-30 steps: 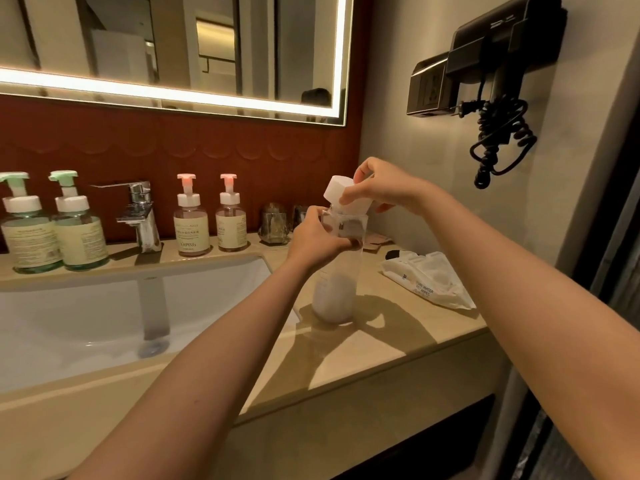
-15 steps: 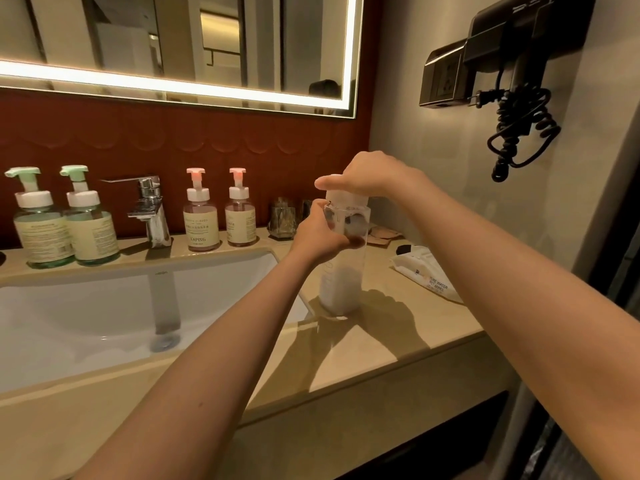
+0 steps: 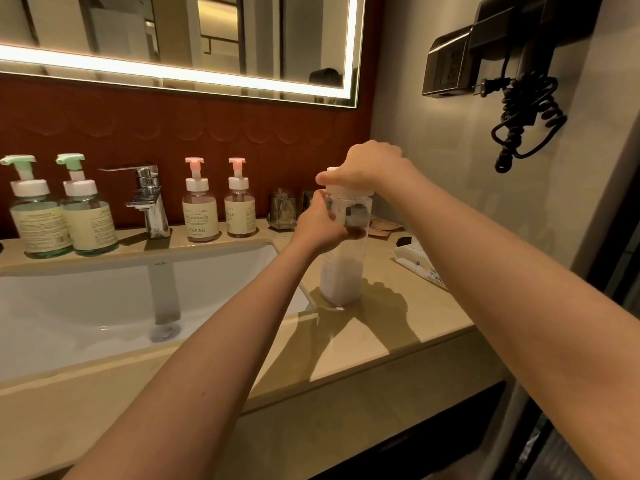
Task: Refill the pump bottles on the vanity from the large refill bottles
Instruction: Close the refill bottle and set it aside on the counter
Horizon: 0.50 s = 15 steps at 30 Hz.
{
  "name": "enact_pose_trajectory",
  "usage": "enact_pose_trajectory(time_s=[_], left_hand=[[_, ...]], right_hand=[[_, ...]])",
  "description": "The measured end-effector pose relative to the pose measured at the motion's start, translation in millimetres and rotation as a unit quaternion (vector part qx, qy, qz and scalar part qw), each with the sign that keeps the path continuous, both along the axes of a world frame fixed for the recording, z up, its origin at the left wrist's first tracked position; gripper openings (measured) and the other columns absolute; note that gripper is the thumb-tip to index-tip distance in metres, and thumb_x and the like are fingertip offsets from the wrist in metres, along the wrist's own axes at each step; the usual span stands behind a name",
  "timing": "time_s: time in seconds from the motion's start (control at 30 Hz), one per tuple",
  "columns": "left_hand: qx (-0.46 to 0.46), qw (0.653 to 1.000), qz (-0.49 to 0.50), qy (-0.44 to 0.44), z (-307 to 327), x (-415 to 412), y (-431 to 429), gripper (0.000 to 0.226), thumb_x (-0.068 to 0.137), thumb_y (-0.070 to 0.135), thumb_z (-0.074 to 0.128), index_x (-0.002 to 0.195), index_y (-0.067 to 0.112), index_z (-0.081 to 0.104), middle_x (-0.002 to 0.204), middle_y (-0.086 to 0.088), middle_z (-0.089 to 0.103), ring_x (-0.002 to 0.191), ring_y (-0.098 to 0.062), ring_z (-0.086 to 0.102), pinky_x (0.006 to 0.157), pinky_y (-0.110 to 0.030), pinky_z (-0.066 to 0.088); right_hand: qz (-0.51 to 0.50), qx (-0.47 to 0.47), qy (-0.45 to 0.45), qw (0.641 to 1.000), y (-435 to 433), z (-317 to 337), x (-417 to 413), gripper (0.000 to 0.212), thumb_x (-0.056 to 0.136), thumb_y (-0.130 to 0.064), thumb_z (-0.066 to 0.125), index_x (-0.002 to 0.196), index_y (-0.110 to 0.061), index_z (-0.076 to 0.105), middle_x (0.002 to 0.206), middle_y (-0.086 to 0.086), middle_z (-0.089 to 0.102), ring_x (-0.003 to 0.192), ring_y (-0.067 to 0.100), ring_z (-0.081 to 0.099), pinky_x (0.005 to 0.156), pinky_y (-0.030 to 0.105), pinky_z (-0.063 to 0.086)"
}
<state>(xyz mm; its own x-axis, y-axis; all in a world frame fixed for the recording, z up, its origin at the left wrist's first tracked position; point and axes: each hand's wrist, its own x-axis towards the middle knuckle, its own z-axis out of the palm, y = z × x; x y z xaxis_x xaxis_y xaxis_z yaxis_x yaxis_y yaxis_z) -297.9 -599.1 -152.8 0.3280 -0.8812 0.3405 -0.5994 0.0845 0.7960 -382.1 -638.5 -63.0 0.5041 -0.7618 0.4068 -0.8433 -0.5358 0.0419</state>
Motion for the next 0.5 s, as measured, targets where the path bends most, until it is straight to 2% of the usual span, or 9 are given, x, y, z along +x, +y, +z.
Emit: enact_pose_trajectory(time_s=[0.07, 0.1, 0.13, 0.2, 0.27, 0.33, 0.4, 0.43, 0.5], left_hand=[[0.002, 1.0, -0.002, -0.001, 0, 0, 1, 0.085, 0.075, 0.028, 0.077, 0.139, 0.013, 0.023, 0.138, -0.008, 0.044, 0.124, -0.026, 0.046, 0.094, -0.038, 0.042], [0.0, 1.0, -0.001, -0.004, 0, 0, 2, 0.083, 0.076, 0.027, 0.076, 0.138, 0.013, 0.024, 0.136, -0.008, 0.045, 0.123, -0.026, 0.046, 0.095, -0.038, 0.042], [-0.003, 1.0, 0.001, -0.009, 0, 0, 3, 0.081, 0.076, 0.028, 0.076, 0.137, 0.013, 0.026, 0.135, -0.008, 0.046, 0.123, -0.025, 0.046, 0.096, -0.038, 0.042], [-0.01, 1.0, 0.002, -0.008, -1, 0, 2, 0.079, 0.076, 0.028, 0.076, 0.135, 0.013, 0.028, 0.134, -0.007, 0.046, 0.122, -0.025, 0.046, 0.095, -0.038, 0.042], [-0.012, 1.0, 0.0, -0.003, -2, 1, 0, 0.077, 0.076, 0.028, 0.076, 0.135, 0.013, 0.028, 0.134, -0.007, 0.046, 0.121, -0.024, 0.047, 0.092, -0.036, 0.042], [-0.013, 1.0, -0.003, -0.003, -3, 0, 0, 0.077, 0.076, 0.028, 0.076, 0.135, 0.013, 0.028, 0.134, -0.007, 0.046, 0.119, -0.023, 0.047, 0.087, -0.032, 0.04], [-0.017, 1.0, -0.004, -0.004, -3, 0, -1, 0.078, 0.076, 0.027, 0.076, 0.136, 0.014, 0.027, 0.134, -0.007, 0.046, 0.119, -0.023, 0.047, 0.084, -0.03, 0.038], [-0.016, 1.0, -0.004, -0.003, -3, 0, -1, 0.08, 0.076, 0.026, 0.076, 0.136, 0.014, 0.026, 0.135, -0.007, 0.046, 0.12, -0.023, 0.047, 0.085, -0.031, 0.039], [-0.009, 1.0, -0.003, 0.002, -3, 1, -1, 0.082, 0.075, 0.026, 0.077, 0.137, 0.014, 0.024, 0.135, -0.007, 0.046, 0.121, -0.024, 0.047, 0.09, -0.034, 0.042]], right_hand=[[-0.003, 0.063, -0.011, 0.998, 3, -2, 5, 0.082, 0.086, -0.07, 0.034, 0.147, -0.017, 0.021, 0.149, 0.013, 0.03, 0.134, 0.035, 0.033, 0.103, 0.046, 0.033], [0.022, 0.132, -0.032, 0.99, 4, 0, 6, 0.081, 0.087, -0.068, 0.034, 0.149, -0.021, 0.011, 0.156, 0.012, 0.014, 0.141, 0.036, 0.018, 0.109, 0.05, 0.024], [0.056, 0.196, -0.048, 0.978, 3, 3, 7, 0.075, 0.09, -0.062, 0.037, 0.149, -0.024, 0.01, 0.157, 0.01, 0.008, 0.143, 0.036, 0.011, 0.111, 0.052, 0.02], [0.116, 0.272, -0.04, 0.954, 0, 12, 7, 0.05, 0.091, -0.043, 0.048, 0.136, -0.027, 0.033, 0.147, 0.008, 0.028, 0.135, 0.034, 0.026, 0.106, 0.047, 0.031], [0.114, 0.267, -0.024, 0.957, -1, 19, 4, 0.036, 0.084, -0.031, 0.057, 0.118, -0.024, 0.045, 0.125, 0.006, 0.044, 0.115, 0.029, 0.044, 0.095, 0.041, 0.045], [0.082, 0.243, -0.03, 0.966, -1, 25, -1, 0.051, 0.084, -0.03, 0.061, 0.129, -0.018, 0.042, 0.119, 0.007, 0.045, 0.106, 0.026, 0.049, 0.084, 0.036, 0.052], [0.059, 0.181, -0.035, 0.981, 2, 26, -4, 0.06, 0.082, -0.043, 0.064, 0.13, -0.014, 0.043, 0.113, 0.007, 0.048, 0.098, 0.024, 0.053, 0.073, 0.031, 0.053], [0.038, 0.129, -0.023, 0.991, 3, 24, -5, 0.065, 0.08, -0.052, 0.063, 0.128, -0.012, 0.046, 0.11, 0.008, 0.05, 0.096, 0.024, 0.054, 0.075, 0.031, 0.052], [-0.006, 0.042, -0.006, 0.999, 5, 17, -4, 0.079, 0.076, -0.07, 0.055, 0.129, -0.012, 0.047, 0.117, 0.011, 0.053, 0.106, 0.027, 0.054, 0.091, 0.037, 0.049]])
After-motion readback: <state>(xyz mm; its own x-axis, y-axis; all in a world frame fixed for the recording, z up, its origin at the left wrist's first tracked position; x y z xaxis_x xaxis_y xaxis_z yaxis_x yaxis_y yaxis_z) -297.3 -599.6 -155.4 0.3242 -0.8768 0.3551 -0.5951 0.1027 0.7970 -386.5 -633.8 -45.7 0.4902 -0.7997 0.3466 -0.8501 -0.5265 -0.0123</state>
